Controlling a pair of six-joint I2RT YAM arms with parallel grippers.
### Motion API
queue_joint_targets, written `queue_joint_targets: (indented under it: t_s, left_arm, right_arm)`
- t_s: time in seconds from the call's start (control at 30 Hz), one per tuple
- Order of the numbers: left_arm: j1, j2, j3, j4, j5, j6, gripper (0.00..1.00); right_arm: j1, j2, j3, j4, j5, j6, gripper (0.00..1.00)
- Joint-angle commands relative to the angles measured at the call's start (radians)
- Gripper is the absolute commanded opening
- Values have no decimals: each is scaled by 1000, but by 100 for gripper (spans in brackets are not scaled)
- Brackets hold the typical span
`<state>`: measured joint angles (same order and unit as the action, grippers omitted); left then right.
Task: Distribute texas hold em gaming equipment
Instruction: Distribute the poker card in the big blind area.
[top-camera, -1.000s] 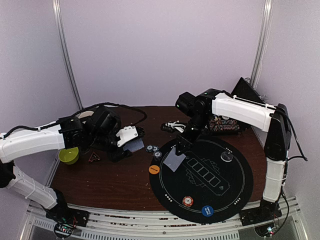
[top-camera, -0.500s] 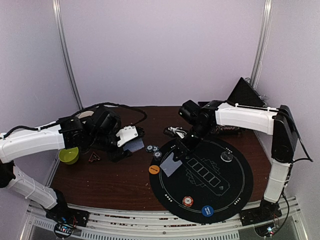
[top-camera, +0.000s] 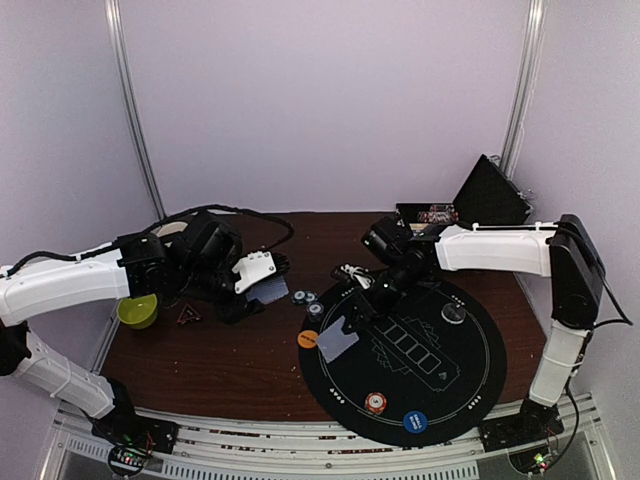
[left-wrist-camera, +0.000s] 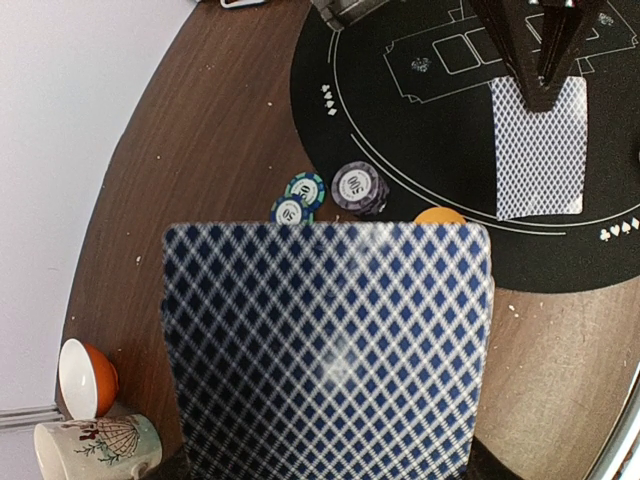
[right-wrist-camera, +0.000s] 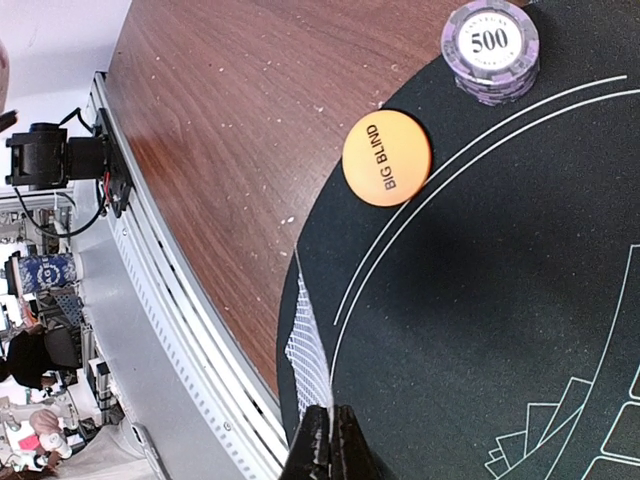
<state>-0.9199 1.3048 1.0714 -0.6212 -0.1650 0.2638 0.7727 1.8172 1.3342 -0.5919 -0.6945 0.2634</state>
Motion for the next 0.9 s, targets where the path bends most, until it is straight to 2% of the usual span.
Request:
queue_joint_targets:
  t_s: [0.0,0.87]
  left_arm:
    - [0,-26,-1,49,-7,6,62]
    - [1,-28,2,45,-11,10,62]
  right_arm:
    - [-1,47,-2,42,36,22,0]
    - [-13,66,63,-77,85,-59,0]
